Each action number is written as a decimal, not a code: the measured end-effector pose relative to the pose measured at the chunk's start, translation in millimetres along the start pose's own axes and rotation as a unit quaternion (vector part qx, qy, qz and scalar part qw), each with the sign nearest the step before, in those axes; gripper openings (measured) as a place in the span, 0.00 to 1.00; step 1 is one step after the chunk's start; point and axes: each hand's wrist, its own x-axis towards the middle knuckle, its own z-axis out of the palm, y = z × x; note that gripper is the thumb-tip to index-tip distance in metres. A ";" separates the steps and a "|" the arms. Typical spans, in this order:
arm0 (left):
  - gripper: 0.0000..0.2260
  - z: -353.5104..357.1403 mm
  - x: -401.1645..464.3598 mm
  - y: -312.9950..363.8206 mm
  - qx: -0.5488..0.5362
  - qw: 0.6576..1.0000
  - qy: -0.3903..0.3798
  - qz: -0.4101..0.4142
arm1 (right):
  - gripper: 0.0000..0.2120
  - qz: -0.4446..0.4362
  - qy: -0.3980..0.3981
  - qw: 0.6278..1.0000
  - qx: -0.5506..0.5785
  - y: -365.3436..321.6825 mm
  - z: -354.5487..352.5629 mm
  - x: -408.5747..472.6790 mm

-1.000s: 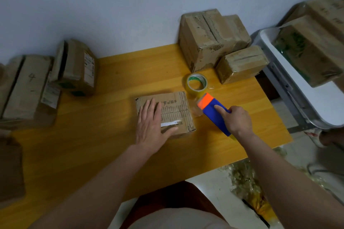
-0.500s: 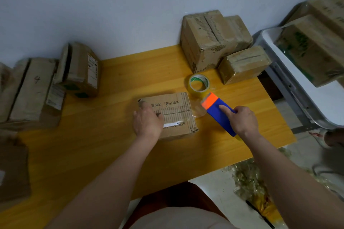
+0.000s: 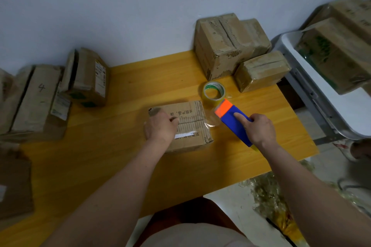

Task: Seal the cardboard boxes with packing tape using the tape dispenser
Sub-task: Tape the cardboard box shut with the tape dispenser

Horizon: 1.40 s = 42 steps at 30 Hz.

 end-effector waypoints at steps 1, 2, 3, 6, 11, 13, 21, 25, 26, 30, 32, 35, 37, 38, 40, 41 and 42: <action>0.05 1.6 -0.8 0.8 -0.073 0.997 -0.005 -0.005 | 0.28 -0.001 0.000 1.000 0.000 0.1 -0.5 -1.2; 0.06 2.8 -1.5 1.4 -0.137 0.990 -0.009 -0.013 | 0.28 -0.002 0.000 1.000 0.000 0.6 -0.7 -2.1; 0.07 3.3 -2.2 2.0 -0.185 0.983 -0.010 -0.020 | 0.28 -0.002 0.001 1.000 0.001 1.4 -0.6 -2.7; 0.08 3.9 -5.5 2.6 -0.253 0.967 0.022 -0.017 | 0.28 0.000 0.002 1.000 0.002 1.6 -0.7 -3.3; 0.08 -0.2 -11.2 3.3 -0.340 0.933 0.117 0.023 | 0.29 0.003 0.006 1.000 -0.003 2.2 -3.5 -4.6; 0.10 -1.3 -12.0 0.9 -0.358 0.920 0.155 0.026 | 0.29 0.001 0.011 1.000 0.001 3.1 -5.4 -5.4; 0.08 -7.8 -12.0 -33.0 -0.376 0.882 0.275 -0.071 | 0.33 -0.053 0.027 0.998 -0.034 -5.4 -17.6 -12.5; 0.10 -8.3 -13.8 -46.0 -0.444 0.844 0.265 -0.138 | 0.33 -0.092 0.017 0.994 -0.063 -10.6 -26.1 -8.1; 0.12 -8.0 -14.3 -47.9 -0.466 0.833 0.262 -0.144 | 0.34 -0.100 0.012 0.992 -0.072 -13.2 -27.8 -6.1; 0.17 -7.7 -12.9 -54.1 -0.514 0.800 0.263 -0.161 | 0.35 -0.132 0.009 0.984 -0.121 -27.0 -31.6 2.2; 0.19 -6.8 -13.0 -56.1 -0.515 0.798 0.262 -0.172 | 0.35 -0.146 0.011 0.977 -0.156 -33.4 -32.8 5.0; 0.18 -1.5 -11.6 -59.7 -0.501 0.808 0.244 -0.191 | 0.34 -0.146 0.005 0.973 -0.179 -40.6 -34.1 9.3; 0.14 3.2 -8.3 -63.2 -0.484 0.823 0.224 -0.196 | 0.34 -0.148 0.000 0.972 -0.184 -42.9 -34.8 11.8; 0.12 6.0 -6.2 -65.4 -0.471 0.834 0.214 -0.194 | 0.34 -0.149 -0.004 0.971 -0.185 -43.3 -35.0 12.8; 0.07 11.6 -3.6 -69.3 -0.442 0.857 0.196 -0.181 | 0.34 -0.153 -0.009 0.970 -0.189 -44.0 -35.3 13.6; 0.06 13.7 -2.8 -70.3 -0.428 0.867 0.188 -0.172 | 0.34 -0.156 -0.010 0.969 -0.192 -44.5 -35.8 13.5; 0.06 15.3 -2.1 -70.5 -0.415 0.877 0.181 -0.164 | 0.34 -0.157 -0.012 0.968 -0.193 -44.7 -36.3 13.5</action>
